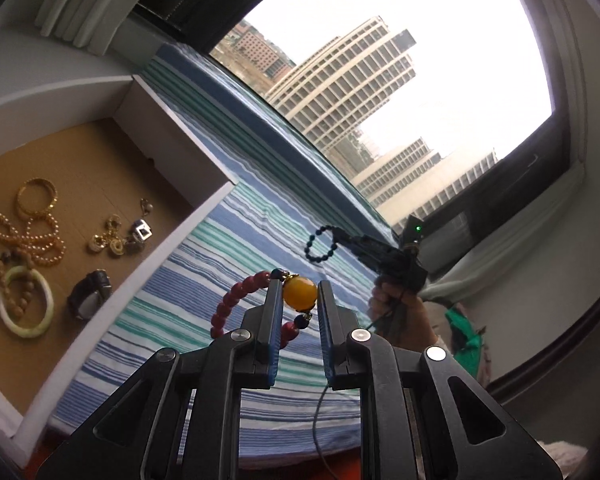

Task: Organize jewelry
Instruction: 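Carry both bracelets into the white box and open both tools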

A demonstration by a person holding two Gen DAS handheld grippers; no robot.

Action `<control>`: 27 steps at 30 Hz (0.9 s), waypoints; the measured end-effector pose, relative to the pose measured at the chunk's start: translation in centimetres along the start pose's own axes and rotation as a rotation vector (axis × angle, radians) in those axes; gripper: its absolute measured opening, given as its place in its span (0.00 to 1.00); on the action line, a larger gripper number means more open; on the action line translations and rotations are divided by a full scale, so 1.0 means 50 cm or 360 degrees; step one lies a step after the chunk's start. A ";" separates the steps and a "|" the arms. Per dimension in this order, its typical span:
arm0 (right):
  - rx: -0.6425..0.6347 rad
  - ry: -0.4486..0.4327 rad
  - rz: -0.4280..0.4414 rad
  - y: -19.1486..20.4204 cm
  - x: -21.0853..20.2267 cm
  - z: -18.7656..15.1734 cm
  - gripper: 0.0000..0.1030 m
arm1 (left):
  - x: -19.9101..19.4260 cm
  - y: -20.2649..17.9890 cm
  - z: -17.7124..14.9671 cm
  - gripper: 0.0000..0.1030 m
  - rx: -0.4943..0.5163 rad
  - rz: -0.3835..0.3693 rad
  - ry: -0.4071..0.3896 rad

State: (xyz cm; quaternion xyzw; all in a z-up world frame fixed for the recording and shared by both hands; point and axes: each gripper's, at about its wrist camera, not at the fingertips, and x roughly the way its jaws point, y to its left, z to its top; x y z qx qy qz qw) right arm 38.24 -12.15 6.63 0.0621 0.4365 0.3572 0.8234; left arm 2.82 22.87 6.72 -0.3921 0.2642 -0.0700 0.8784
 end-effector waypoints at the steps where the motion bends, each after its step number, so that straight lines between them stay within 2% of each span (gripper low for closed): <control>1: -0.0028 -0.0015 0.0060 0.033 -0.009 0.002 0.12 | -0.026 0.008 0.005 0.15 -0.0003 0.0032 -0.0030; 4: -0.0097 -0.0021 0.0232 0.130 -0.011 0.010 0.12 | -0.091 0.038 0.022 0.15 -0.0005 0.0165 -0.0120; 6: -0.0134 0.0003 0.0327 0.195 0.017 0.022 0.12 | -0.123 0.070 0.034 0.15 -0.0020 0.0254 -0.0157; 10: -0.0189 0.0079 0.0443 0.301 0.090 0.020 0.12 | -0.143 0.142 0.060 0.15 -0.0054 0.0416 -0.0181; 13: -0.0207 0.0171 0.0497 0.369 0.166 0.012 0.12 | -0.123 0.197 0.066 0.15 -0.0077 0.0540 -0.0152; 16: -0.0313 0.0262 0.0436 0.440 0.243 -0.006 0.12 | -0.087 0.250 0.068 0.15 -0.0086 0.0667 -0.0079; 19: -0.0443 0.0384 0.0299 0.510 0.328 -0.034 0.12 | -0.045 0.288 0.064 0.15 -0.0099 0.0762 -0.0003; 22: -0.0618 0.0478 0.0137 0.572 0.402 -0.073 0.12 | -0.016 0.302 0.063 0.15 -0.0089 0.0842 0.0030; 24: -0.0670 0.0537 0.0105 0.603 0.447 -0.104 0.13 | -0.006 0.295 0.060 0.16 -0.0054 0.0905 0.0032; 25: -0.0685 0.0552 0.0096 0.615 0.460 -0.117 0.14 | -0.003 0.292 0.059 0.22 -0.0038 0.0954 0.0015; 26: -0.0691 0.0557 0.0095 0.625 0.465 -0.127 0.14 | -0.002 0.286 0.057 0.41 -0.0022 0.1001 -0.0001; 27: -0.0689 0.0560 0.0112 0.630 0.467 -0.133 0.16 | -0.002 0.279 0.055 0.55 -0.0006 0.1061 -0.0019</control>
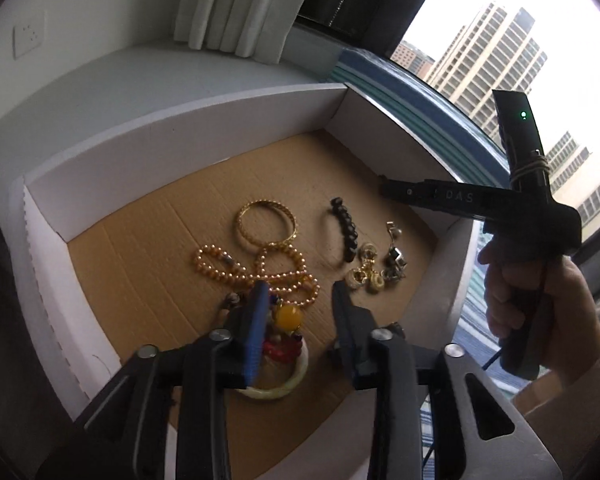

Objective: Organize jewelry

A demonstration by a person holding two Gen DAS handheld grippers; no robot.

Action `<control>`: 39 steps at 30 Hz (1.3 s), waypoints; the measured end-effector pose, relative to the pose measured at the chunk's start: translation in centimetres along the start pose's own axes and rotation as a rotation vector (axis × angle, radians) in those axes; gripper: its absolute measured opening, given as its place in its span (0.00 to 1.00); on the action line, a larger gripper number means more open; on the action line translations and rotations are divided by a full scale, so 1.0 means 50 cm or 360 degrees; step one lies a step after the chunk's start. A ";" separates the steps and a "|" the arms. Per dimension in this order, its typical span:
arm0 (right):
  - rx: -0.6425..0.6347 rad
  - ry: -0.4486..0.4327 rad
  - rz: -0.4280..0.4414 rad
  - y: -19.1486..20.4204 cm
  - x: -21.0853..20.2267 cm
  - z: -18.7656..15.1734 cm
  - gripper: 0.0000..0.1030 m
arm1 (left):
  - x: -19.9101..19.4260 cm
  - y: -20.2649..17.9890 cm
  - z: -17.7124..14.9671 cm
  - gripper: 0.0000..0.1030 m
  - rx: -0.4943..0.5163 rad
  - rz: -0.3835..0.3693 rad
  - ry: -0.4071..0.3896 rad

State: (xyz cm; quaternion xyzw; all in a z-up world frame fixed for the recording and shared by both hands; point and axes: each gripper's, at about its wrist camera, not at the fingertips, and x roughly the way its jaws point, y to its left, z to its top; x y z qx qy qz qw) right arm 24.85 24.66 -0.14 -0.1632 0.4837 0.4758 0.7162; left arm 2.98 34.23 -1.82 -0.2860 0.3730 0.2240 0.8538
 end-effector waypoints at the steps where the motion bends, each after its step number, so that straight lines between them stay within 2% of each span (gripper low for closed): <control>1: -0.0006 -0.0006 0.0019 0.008 -0.002 -0.005 0.25 | -0.004 -0.005 -0.001 0.79 0.0008 0.0077 -0.0035; 2: -0.0020 -0.0016 0.0025 0.015 -0.007 -0.009 0.32 | -0.012 -0.012 -0.003 0.85 0.0021 0.0161 -0.0080; 4: -0.0071 -0.0049 0.0002 0.027 -0.030 -0.019 0.32 | -0.023 -0.030 -0.006 0.90 0.0077 0.0297 -0.0163; 5: -0.0098 -0.0070 -0.0012 0.030 -0.045 -0.026 0.32 | -0.022 -0.038 -0.004 0.96 0.0097 0.0381 -0.0181; 6: -0.0122 -0.0090 -0.0027 0.035 -0.064 -0.034 0.33 | -0.022 -0.046 -0.003 0.99 0.0108 0.0475 -0.0191; 8: -0.0165 -0.0124 -0.0070 0.040 -0.100 -0.045 0.39 | -0.024 -0.056 -0.003 0.99 0.0120 0.0604 -0.0216; 10: -0.0203 -0.0161 -0.0108 0.041 -0.132 -0.058 0.43 | -0.030 -0.063 -0.006 0.99 0.0137 0.0665 -0.0234; 14: -0.0276 -0.0196 -0.0197 0.045 -0.167 -0.078 0.44 | -0.045 -0.077 -0.012 0.99 0.0164 0.0777 -0.0250; 18: -0.0320 -0.0206 -0.0241 0.053 -0.183 -0.095 0.45 | -0.063 -0.085 -0.014 0.99 0.0146 0.0818 -0.0284; 19: -0.0328 -0.0204 -0.0257 0.056 -0.183 -0.098 0.46 | -0.066 -0.084 -0.015 0.99 0.0132 0.0846 -0.0286; 21: -0.0335 -0.0207 -0.0278 0.060 -0.185 -0.105 0.56 | -0.065 -0.084 -0.013 0.99 0.0100 0.0920 -0.0263; 22: -0.0340 -0.0202 -0.0283 0.063 -0.185 -0.109 0.64 | -0.064 -0.083 -0.011 0.99 0.0088 0.0920 -0.0219; 23: -0.0347 -0.0195 -0.0289 0.067 -0.184 -0.112 0.66 | -0.058 -0.079 -0.008 0.99 0.0082 0.0891 -0.0147; 25: -0.0366 -0.0175 -0.0317 0.075 -0.181 -0.119 0.69 | -0.045 -0.067 -0.002 0.99 0.0049 0.0817 0.0015; 27: -0.0383 -0.0164 -0.0350 0.082 -0.179 -0.123 0.71 | -0.044 -0.057 -0.002 0.99 -0.0013 0.0765 0.0074; 39: -0.0385 -0.0140 -0.0381 0.086 -0.168 -0.124 0.72 | -0.080 -0.066 0.000 0.99 -0.0064 0.0731 0.0002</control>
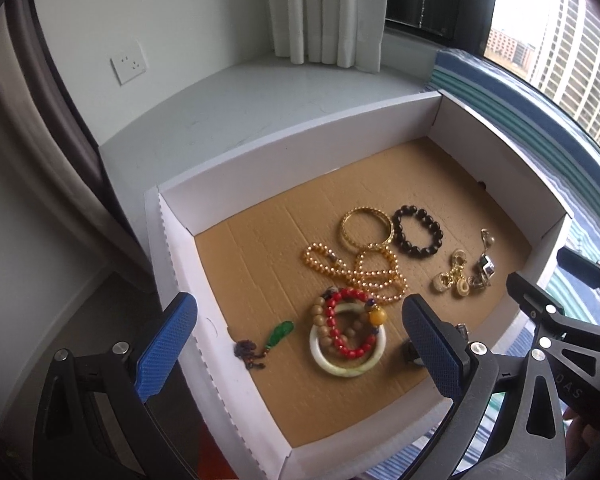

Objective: Organize jewelry

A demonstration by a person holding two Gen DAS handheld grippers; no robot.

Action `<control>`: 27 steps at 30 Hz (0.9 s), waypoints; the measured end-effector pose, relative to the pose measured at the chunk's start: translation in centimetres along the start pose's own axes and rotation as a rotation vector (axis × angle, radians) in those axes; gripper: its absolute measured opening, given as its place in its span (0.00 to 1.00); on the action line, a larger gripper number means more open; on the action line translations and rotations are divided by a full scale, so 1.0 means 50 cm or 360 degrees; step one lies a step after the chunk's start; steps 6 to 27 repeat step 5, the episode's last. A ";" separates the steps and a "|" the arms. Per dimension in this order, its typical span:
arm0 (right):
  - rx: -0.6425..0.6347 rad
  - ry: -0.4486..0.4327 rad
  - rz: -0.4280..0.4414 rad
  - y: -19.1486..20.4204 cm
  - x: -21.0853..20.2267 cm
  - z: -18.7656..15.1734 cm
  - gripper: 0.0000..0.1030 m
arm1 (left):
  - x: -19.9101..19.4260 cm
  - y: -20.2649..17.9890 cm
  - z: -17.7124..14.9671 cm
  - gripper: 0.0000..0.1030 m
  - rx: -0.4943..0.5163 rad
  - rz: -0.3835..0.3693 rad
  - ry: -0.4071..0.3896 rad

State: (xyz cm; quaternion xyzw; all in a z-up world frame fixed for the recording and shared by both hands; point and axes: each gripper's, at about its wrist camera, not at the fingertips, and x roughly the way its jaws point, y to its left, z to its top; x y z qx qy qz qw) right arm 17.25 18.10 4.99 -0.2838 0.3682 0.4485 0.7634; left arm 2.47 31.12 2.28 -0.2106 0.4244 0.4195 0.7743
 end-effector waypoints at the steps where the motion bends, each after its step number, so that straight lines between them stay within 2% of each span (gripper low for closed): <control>1: 0.0000 0.0000 0.0001 0.000 0.001 0.001 0.72 | -0.003 0.001 -0.001 0.99 -0.0008 -0.0004 -0.0017; 4: 0.0001 -0.0001 0.0002 0.000 0.002 0.003 0.72 | -0.011 -0.001 -0.003 0.99 -0.0007 0.0019 -0.0062; 27: 0.0002 -0.0001 0.0003 0.000 0.002 0.002 0.72 | -0.012 0.000 -0.003 0.99 -0.0010 0.0026 -0.0064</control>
